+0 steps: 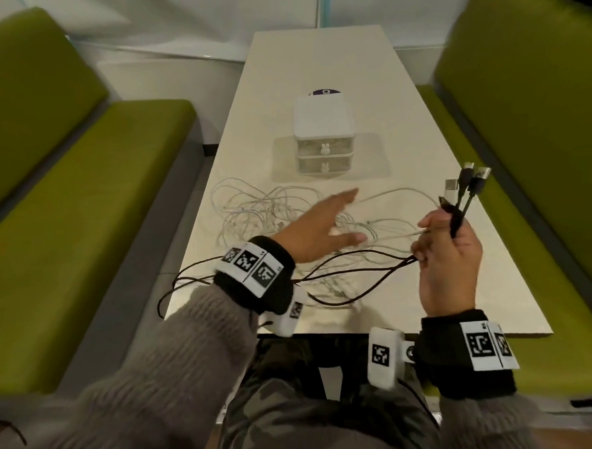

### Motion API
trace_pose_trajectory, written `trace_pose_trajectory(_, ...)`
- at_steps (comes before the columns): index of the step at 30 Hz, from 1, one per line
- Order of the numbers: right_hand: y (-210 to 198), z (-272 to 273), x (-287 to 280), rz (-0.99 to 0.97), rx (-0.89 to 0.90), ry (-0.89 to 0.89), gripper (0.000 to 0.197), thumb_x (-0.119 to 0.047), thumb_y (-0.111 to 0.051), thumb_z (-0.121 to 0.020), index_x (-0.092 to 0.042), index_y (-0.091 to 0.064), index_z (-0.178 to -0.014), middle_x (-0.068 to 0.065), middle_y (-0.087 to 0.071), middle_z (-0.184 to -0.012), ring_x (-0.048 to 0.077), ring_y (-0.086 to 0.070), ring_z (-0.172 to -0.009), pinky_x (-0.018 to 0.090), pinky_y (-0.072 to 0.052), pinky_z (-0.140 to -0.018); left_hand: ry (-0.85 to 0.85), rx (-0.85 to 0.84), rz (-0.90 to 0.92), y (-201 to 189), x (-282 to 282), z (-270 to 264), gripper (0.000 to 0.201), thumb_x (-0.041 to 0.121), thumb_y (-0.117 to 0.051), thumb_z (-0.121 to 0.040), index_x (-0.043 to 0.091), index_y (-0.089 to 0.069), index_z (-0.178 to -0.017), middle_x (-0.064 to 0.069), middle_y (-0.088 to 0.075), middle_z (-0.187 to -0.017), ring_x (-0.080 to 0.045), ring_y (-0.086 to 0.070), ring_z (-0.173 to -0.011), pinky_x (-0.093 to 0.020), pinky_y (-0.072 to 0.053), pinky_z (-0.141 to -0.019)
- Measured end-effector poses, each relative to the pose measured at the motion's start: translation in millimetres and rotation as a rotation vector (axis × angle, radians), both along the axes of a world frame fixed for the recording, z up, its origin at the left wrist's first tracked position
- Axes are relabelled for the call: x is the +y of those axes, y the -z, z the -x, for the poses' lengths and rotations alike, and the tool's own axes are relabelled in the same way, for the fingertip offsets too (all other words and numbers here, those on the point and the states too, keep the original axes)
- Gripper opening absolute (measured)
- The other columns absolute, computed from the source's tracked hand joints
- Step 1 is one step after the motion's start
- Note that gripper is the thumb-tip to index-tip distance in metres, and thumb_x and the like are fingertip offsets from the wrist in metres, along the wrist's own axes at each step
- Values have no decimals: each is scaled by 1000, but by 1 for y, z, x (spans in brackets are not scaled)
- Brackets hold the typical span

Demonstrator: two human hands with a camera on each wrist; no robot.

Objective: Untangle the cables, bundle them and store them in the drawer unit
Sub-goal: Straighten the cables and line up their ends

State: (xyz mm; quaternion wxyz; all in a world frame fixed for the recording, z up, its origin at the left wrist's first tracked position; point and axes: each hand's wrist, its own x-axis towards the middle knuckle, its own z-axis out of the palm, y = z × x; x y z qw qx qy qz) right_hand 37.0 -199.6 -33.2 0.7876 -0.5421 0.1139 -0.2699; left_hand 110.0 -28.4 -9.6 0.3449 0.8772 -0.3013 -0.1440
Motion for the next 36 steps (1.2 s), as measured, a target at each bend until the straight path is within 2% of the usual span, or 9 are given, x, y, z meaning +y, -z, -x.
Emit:
trace_pose_trajectory(3, 0, 0, -4, -27, 41, 81, 29, -21, -47, -100, -17, -55, -73, -12, -45, -54, 6, -32, -48, 20, -30, -49, 103, 145, 132, 4, -6, 7, 29, 23, -46, -98, 5, -58, -116, -9, -62, -115, -7, -57, -103, -19, -40, -90)
trace_pose_trajectory(5, 0, 1, -6, -62, 69, 137, 30, -20, -46, -100, -16, -54, -72, -12, -40, -51, 7, -31, -48, 20, -31, -48, 121, 272, 255, 9, -1, 9, 26, 13, -39, -100, -2, -60, -101, -13, -65, -95, -7, -61, -89, -13, -42, -83)
trace_pose_trajectory(9, 0, 1, -6, -121, 74, 236, 31, -17, -47, -99, -19, -55, -69, -11, -39, -50, 9, -31, -50, 20, -31, -48, -27, 323, 367, 15, 13, 9, 22, 4, -39, -98, 0, -59, -105, -8, -60, -72, -14, -56, -62, -19, -48, -63)
trace_pose_trajectory(14, -1, 4, -31, -159, 24, 365, 33, -27, -49, -98, -22, -54, -66, -6, -35, -49, 11, -32, -48, 23, -32, -49, -85, 81, 34, 31, 57, -12, 14, 16, -50, -95, 19, -61, -87, -4, -66, -92, -9, -57, -80, -26, -44, -79)
trace_pose_trajectory(19, -4, 3, -32, -128, -21, 380, 30, -33, -50, -97, -17, -53, -71, 0, -32, -55, 13, -31, -48, 24, -32, -48, -283, -139, -65, 29, 67, -30, 18, 12, -49, -94, 9, -65, -87, 0, -59, -85, -16, -52, -83, -20, -32, -71)
trace_pose_trajectory(24, -10, 3, -23, -91, -31, 392, 31, -36, -46, -99, -19, -50, -73, -4, -32, -53, 10, -32, -49, 23, -34, -49, -498, -15, 491, -9, 36, -42, 21, 4, -38, -97, 9, -52, -82, -9, -62, -76, -17, -58, -58, -30, -53, -60)
trace_pose_trajectory(28, -12, 2, -14, -72, -14, 344, 30, -29, -46, -100, -20, -48, -71, -8, -33, -53, 10, -30, -51, 22, -33, -52, -430, 0, 888, -67, 15, -40, 18, 10, -37, -100, 9, -47, -86, -13, -64, -86, -18, -66, -75, -33, -56, -75)
trace_pose_trajectory(32, -16, 0, -1, -62, -9, 185, 26, -37, -55, -94, -23, -46, -75, -11, -31, -54, 6, -28, -50, 19, -30, -50, -203, -176, 701, -77, 5, -19, 14, 18, -44, -96, 18, -51, -84, -2, -62, -74, -18, -60, -69, -36, -54, -75)
trace_pose_trajectory(36, -11, -2, 19, -21, 22, -93, 45, -62, -70, -68, -24, -46, -72, -12, -33, -53, 7, -29, -50, 20, -27, -49, -119, -195, 335, -42, -7, 12, 11, 26, -52, -94, 21, -57, -86, -17, -55, -69, -22, -47, -57, -23, -45, -56)
